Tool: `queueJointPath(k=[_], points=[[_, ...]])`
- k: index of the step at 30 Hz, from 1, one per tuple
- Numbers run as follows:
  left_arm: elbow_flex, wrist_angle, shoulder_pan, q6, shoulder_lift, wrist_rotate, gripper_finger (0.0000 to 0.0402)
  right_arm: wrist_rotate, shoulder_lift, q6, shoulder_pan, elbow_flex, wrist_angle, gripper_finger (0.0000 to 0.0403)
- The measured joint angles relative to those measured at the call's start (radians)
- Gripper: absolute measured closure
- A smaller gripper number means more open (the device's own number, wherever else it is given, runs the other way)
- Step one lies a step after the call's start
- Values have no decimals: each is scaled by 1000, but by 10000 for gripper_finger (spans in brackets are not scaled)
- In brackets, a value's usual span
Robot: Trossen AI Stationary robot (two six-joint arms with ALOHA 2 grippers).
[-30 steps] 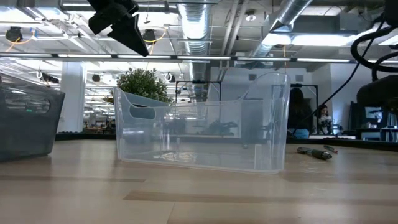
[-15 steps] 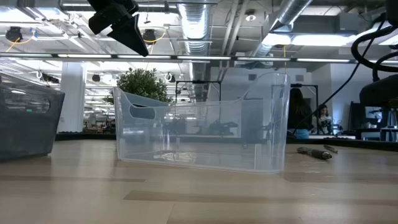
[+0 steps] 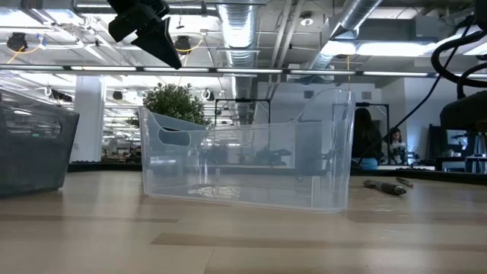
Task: Sort pens & pencils
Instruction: Put the bottom black pen into the transparent bin
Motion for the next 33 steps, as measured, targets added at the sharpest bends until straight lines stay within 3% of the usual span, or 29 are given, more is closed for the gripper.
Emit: queueJointPath(k=[13,28,33], points=[[0,0,0,-3,0,0,365,11,-1,-51,0,0,8,322],[0,0,0,-3,0,0,365,19,8,-100,0,35,-31,329],[0,0,0,-3,0,0,365,128,12,-115,-2,77,-76,330]])
